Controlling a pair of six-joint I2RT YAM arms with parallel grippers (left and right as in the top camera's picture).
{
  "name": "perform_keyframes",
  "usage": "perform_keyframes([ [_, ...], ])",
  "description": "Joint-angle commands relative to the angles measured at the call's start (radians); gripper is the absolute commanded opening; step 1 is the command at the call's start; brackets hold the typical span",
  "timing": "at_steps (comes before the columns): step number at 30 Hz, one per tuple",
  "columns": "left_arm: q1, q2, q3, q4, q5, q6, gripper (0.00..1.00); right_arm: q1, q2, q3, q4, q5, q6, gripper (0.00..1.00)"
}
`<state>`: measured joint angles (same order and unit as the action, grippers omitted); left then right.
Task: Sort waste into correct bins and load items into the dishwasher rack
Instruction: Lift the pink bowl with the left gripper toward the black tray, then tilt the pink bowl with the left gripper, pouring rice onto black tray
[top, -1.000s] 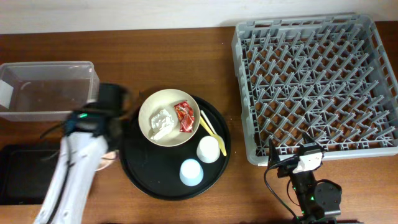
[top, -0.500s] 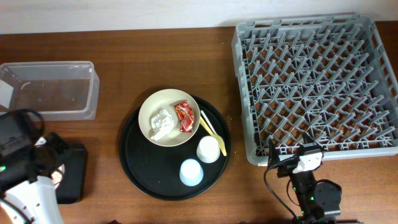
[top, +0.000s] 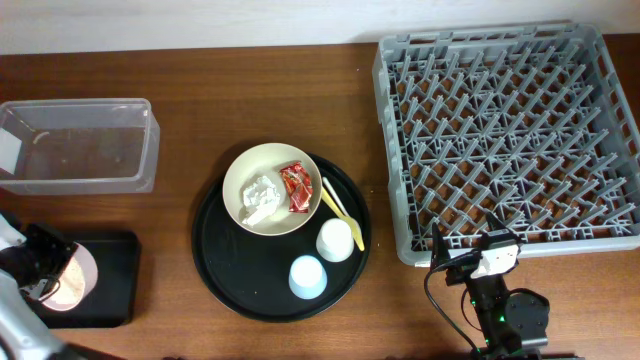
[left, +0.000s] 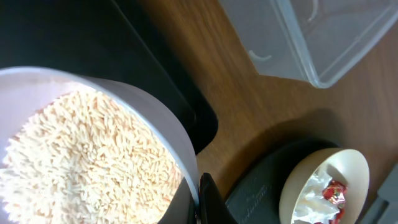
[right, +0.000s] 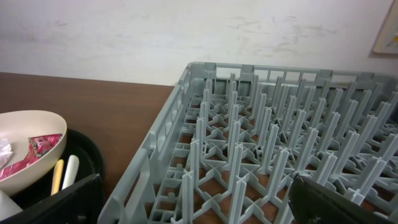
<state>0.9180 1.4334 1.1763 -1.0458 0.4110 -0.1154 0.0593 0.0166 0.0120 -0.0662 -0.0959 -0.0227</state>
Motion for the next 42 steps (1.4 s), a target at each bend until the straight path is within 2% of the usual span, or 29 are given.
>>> perform_keyframes([
  [1, 0.055, 0.062, 0.021, 0.024, 0.097, 0.027, 0.00, -0.008, -0.006, -0.006, -0.002, -0.005, 0.004, 0.98],
  [7, 0.133, 0.079, 0.018, -0.010, 0.108, 0.061, 0.00, -0.008, -0.006, -0.006, -0.002, -0.005, 0.004, 0.98],
  [11, 0.153, 0.079, 0.018, 0.026, 0.219, 0.148, 0.01, -0.008, -0.006, -0.006, -0.002, -0.005, 0.004, 0.98],
  [17, 0.165, 0.079, -0.003, 0.048, 0.222, 0.163, 0.00, -0.008, -0.006, -0.006, -0.002, -0.005, 0.004, 0.98],
  [19, 0.165, 0.079, -0.037, 0.074, 0.223, 0.166, 0.01, -0.008, -0.006, -0.006, -0.002, -0.005, 0.004, 0.98],
  [23, 0.177, 0.079, -0.096, 0.147, 0.367, 0.208, 0.01, -0.008, -0.006, -0.006, -0.002, -0.005, 0.004, 0.98],
  [29, 0.211, 0.079, -0.109, 0.165, 0.383, 0.224, 0.01, -0.008, -0.006, -0.006, -0.002, -0.005, 0.004, 0.98],
  [39, 0.211, 0.085, -0.235, 0.345, 0.481, 0.226, 0.00, -0.008, -0.006, -0.006, -0.002, -0.005, 0.004, 0.98],
  [42, 0.214, 0.097, -0.235, 0.374, 0.595, 0.226, 0.00, -0.008, -0.006, -0.006, -0.002, -0.005, 0.004, 0.98],
])
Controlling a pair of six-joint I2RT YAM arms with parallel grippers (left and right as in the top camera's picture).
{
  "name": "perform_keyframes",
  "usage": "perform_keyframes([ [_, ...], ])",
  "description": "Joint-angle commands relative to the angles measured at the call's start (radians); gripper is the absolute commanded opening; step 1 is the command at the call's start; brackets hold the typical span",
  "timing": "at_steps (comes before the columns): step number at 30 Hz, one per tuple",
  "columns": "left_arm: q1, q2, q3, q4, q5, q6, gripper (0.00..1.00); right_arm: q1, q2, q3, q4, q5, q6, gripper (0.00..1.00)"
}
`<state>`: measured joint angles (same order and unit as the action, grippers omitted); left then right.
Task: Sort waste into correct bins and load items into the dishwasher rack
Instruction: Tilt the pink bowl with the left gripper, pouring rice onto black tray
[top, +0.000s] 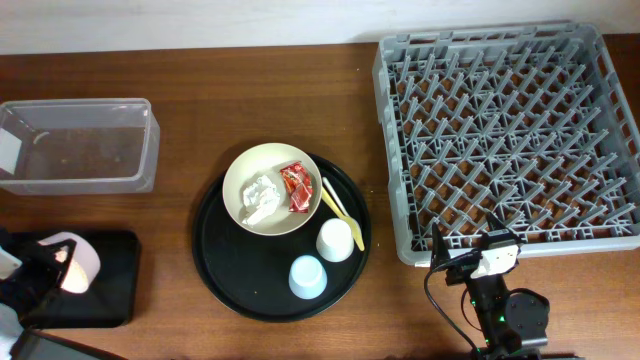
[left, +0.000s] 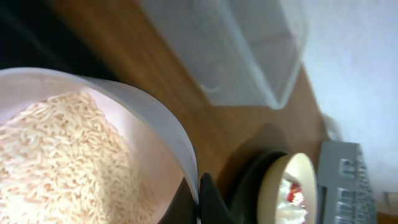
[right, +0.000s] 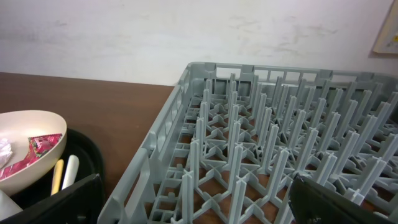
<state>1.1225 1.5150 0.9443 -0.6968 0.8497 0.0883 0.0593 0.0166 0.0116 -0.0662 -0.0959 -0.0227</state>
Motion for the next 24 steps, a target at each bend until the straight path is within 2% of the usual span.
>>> perform_keyframes([
  [1, 0.020, 0.022, -0.003, 0.035, 0.222, 0.023, 0.00, -0.008, -0.006, -0.006, -0.002, -0.005, 0.004, 0.98],
  [7, 0.131, 0.040, -0.013, 0.023, 0.410, 0.042, 0.00, -0.008, -0.006, -0.006, -0.002, -0.005, 0.004, 0.98],
  [12, 0.199, 0.041, -0.072, 0.054, 0.450, 0.060, 0.00, -0.008, -0.006, -0.006, -0.002, -0.005, 0.004, 0.98],
  [17, 0.244, 0.042, -0.143, 0.212, 0.635, 0.063, 0.00, -0.008, -0.006, -0.006, -0.002, -0.005, 0.004, 0.98],
  [24, 0.257, 0.086, -0.145, 0.233, 0.639, 0.064, 0.00, -0.008, -0.006, -0.006, -0.002, -0.005, 0.004, 0.98],
])
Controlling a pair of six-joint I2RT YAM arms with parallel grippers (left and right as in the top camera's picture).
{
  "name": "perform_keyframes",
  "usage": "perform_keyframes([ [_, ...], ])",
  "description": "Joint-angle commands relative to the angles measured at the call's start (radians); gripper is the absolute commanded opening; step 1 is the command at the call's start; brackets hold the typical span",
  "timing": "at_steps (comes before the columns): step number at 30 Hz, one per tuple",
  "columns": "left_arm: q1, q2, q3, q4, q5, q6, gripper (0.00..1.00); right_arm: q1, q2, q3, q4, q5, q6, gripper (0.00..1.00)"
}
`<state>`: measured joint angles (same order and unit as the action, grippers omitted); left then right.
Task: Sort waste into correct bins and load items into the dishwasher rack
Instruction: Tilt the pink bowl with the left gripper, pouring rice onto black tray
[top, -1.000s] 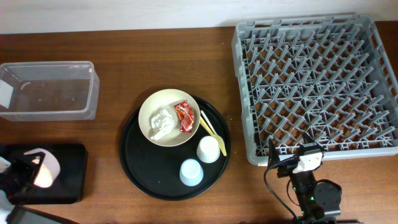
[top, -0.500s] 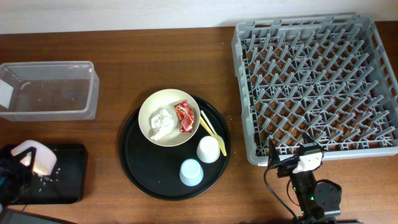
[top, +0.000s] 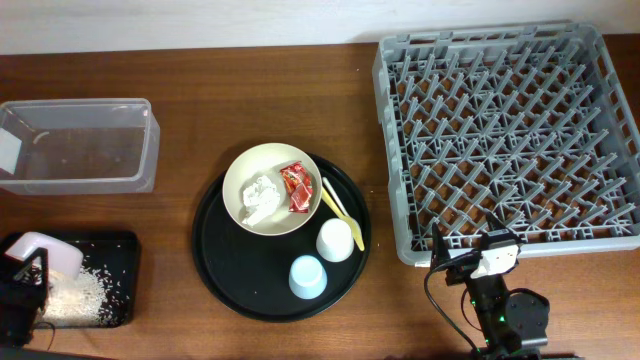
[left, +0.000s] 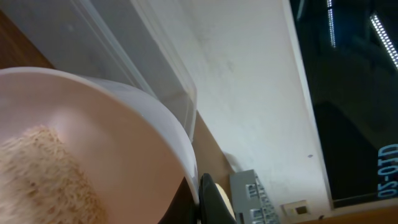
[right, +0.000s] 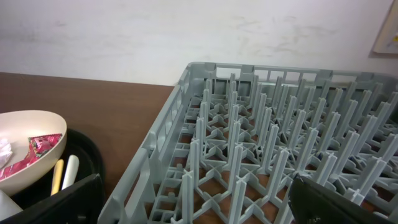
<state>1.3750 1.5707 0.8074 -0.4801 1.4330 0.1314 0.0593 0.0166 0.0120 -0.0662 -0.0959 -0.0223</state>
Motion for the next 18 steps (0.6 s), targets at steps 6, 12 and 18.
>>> perform_keyframes([
  [6, 0.007, 0.047, -0.008, 0.069, 0.141, 0.005, 0.00, -0.008, -0.006, -0.006, -0.002, -0.005, 0.003, 0.98],
  [12, 0.008, 0.047, -0.008, 0.038, 0.141, -0.032, 0.00, -0.008, -0.006, -0.006, -0.002, -0.005, 0.003, 0.98],
  [18, 0.008, 0.052, -0.008, 0.073, 0.141, -0.066, 0.00, -0.008, -0.006, -0.006, -0.002, -0.005, 0.003, 0.98],
])
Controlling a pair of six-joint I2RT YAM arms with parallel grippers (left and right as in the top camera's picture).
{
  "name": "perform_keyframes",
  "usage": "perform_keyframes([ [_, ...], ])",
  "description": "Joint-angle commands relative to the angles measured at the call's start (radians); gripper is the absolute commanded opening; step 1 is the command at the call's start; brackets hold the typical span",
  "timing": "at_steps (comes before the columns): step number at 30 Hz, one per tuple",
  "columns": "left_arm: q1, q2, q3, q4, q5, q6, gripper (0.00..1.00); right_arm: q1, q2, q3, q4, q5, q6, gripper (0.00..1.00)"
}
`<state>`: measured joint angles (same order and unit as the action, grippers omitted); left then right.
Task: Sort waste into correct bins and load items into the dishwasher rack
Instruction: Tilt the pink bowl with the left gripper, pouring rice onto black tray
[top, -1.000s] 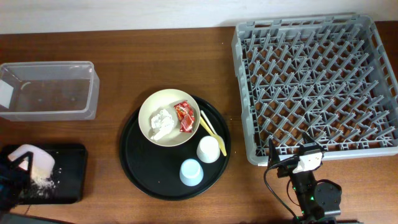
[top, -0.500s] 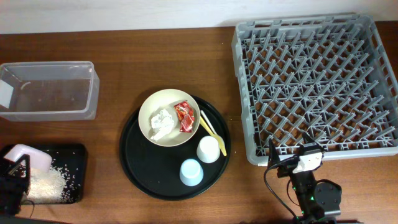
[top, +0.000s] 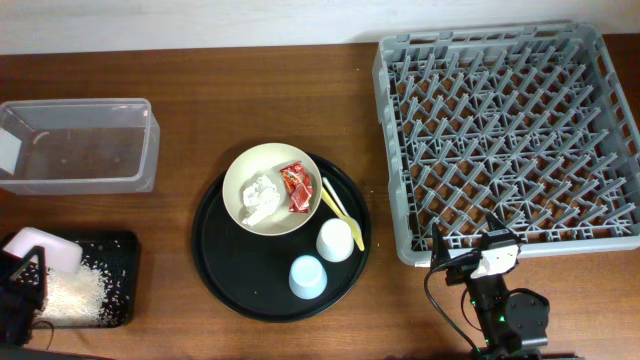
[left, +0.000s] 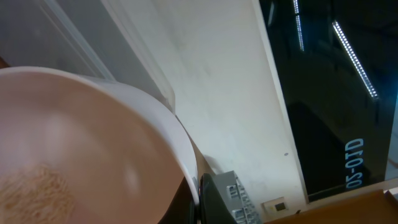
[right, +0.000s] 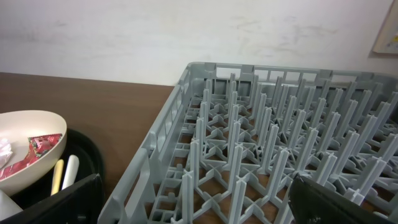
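Note:
My left gripper (top: 28, 278) is shut on the rim of a pink bowl (top: 40, 248), which is tipped on its side over the black bin (top: 118, 305) at the front left. A heap of rice (top: 72, 290) lies in that bin. In the left wrist view the pink bowl (left: 81, 149) fills the frame, with only a little rice (left: 28, 193) low inside it. My right gripper (right: 199, 208) stands open by the front edge of the grey dishwasher rack (top: 510, 130), holding nothing.
A clear plastic bin (top: 80, 145) stands at the back left. The round black tray (top: 225, 285) carries a cream bowl (top: 250, 215) with tissue and a red wrapper, a yellow utensil (top: 342, 212), a white cup (top: 336, 240) and a blue cup (top: 306, 277).
The pink bowl is tipped a little further and holds less rice. The heap in the black bin has spread slightly. The right arm has not moved.
The left gripper first held the pink bowl full of rice, nearly level, over the black bin. Then the bowl was tilted with the rice still inside. Then rice lay in the bin, and now the bowl is almost empty.

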<state>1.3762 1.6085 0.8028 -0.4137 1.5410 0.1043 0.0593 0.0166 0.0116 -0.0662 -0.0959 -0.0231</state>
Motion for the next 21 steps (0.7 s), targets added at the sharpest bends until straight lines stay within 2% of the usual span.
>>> perform_keyframes([
  [1, 0.007, 0.012, -0.003, 0.007, 0.033, -0.035, 0.00, -0.008, -0.006, -0.006, -0.002, -0.005, 0.004, 0.98],
  [7, 0.000, 0.016, -0.003, 0.013, 0.019, -0.021, 0.01, -0.008, -0.006, -0.006, -0.002, -0.005, 0.004, 0.98],
  [9, -0.014, 0.026, -0.003, 0.013, -0.116, -0.089, 0.01, -0.008, -0.006, -0.006, -0.002, -0.005, 0.004, 0.98],
  [11, -0.030, 0.039, -0.003, 0.035, 0.017, -0.057, 0.00, -0.008, -0.006, -0.006, -0.002, -0.005, 0.004, 0.98],
  [12, -0.045, 0.041, -0.003, 0.060, 0.032, -0.034, 0.01, -0.008, -0.006, -0.006, -0.002, -0.005, 0.004, 0.98],
  [15, -0.082, 0.047, -0.003, 0.097, 0.019, -0.059, 0.01, -0.008, -0.006, -0.006, -0.002, -0.005, 0.004, 0.98],
  [16, -0.089, 0.047, -0.003, 0.098, -0.045, -0.102, 0.02, -0.008, -0.006, -0.006, -0.002, -0.005, 0.004, 0.98],
  [18, -0.092, 0.046, -0.003, 0.182, 0.033, -0.127, 0.01, -0.008, -0.006, -0.006, -0.002, -0.005, 0.004, 0.98],
  [21, -0.093, 0.049, -0.003, 0.174, -0.005, -0.161, 0.02, -0.008, -0.006, -0.006, -0.002, -0.005, 0.004, 0.98],
])
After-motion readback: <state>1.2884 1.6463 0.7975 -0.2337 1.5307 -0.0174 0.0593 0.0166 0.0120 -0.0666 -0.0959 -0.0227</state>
